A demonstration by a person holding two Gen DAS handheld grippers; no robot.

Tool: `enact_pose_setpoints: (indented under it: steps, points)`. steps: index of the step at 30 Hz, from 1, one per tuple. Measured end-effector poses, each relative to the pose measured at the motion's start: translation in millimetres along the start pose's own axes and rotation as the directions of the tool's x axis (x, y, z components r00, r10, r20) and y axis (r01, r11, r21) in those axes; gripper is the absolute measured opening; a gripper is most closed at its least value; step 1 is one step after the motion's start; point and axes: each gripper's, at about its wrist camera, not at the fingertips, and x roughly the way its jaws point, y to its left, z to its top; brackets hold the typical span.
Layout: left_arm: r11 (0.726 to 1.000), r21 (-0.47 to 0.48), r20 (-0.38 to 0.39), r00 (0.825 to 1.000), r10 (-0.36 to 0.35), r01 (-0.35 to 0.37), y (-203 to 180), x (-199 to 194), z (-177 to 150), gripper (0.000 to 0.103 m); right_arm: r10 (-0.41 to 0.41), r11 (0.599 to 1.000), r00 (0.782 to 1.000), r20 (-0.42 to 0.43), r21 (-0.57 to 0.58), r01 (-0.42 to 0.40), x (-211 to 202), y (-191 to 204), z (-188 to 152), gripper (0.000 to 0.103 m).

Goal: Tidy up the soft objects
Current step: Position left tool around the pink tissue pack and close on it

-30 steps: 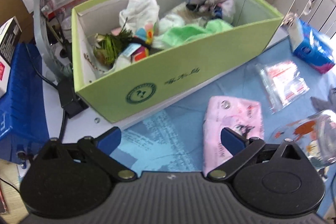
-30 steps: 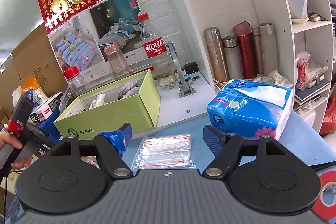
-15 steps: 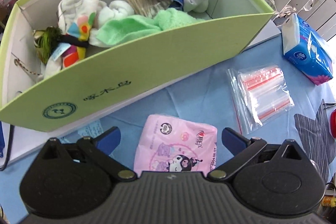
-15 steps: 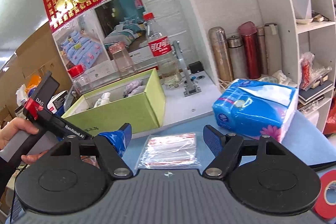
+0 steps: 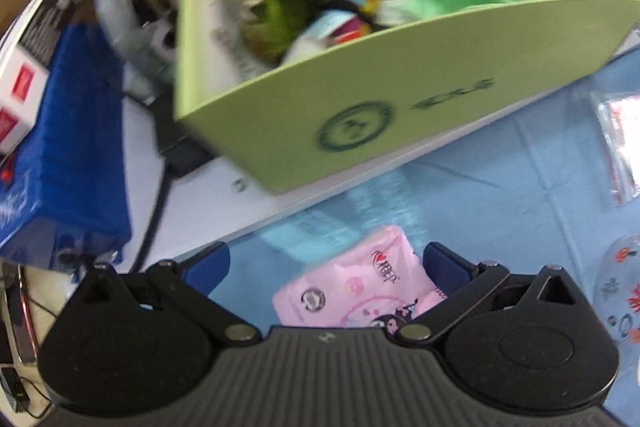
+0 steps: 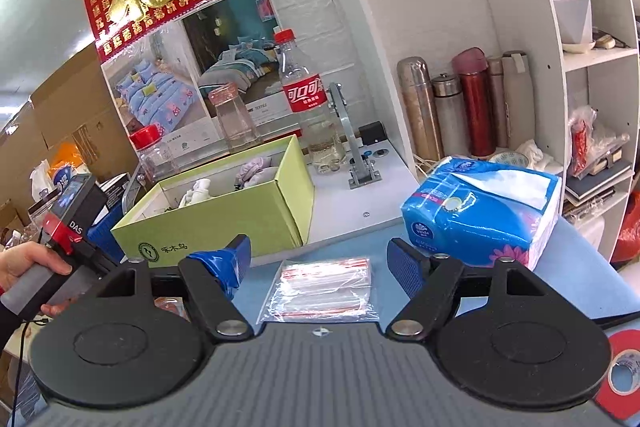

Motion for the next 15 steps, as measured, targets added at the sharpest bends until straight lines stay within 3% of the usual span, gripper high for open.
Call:
enact_pose_setpoints:
  steps: [2,5,7,10,12,15]
  points:
    - [0.998,-0.056,-0.012,0.999,0.031,-0.031,28,3,-13,0.102,0.002,1.000,1.000,-0.008,-0.013,-0.002,1,4,0,0.061]
    - [0.982,-0.187,-0.001,1.000,-0.004,0.004,72,-1,-39,0.102,0.019,0.998,0.999,-0.050,-0.067,-0.022,9,10,-1,0.061]
    - [0.966,-0.252,0.070,0.997,-0.043,0.059,90,-15,-55,0.102,0.018,0.989,0.995,-0.096,-0.146,-0.032,19,15,1,0.061]
    - [0.920,-0.349,0.194,0.975,-0.113,0.176,104,-47,-84,0.102,-0.014,0.966,0.987,-0.159,-0.256,-0.028,37,20,9,0.061]
    - [0.916,-0.344,0.238,0.963,-0.126,0.205,96,-63,-103,0.102,-0.028,0.955,0.983,-0.183,-0.294,-0.028,45,19,15,0.061]
    - [0.955,-0.249,0.254,0.962,-0.098,0.163,80,-81,-127,0.102,-0.031,0.946,0.980,-0.196,-0.321,-0.034,49,17,18,0.061]
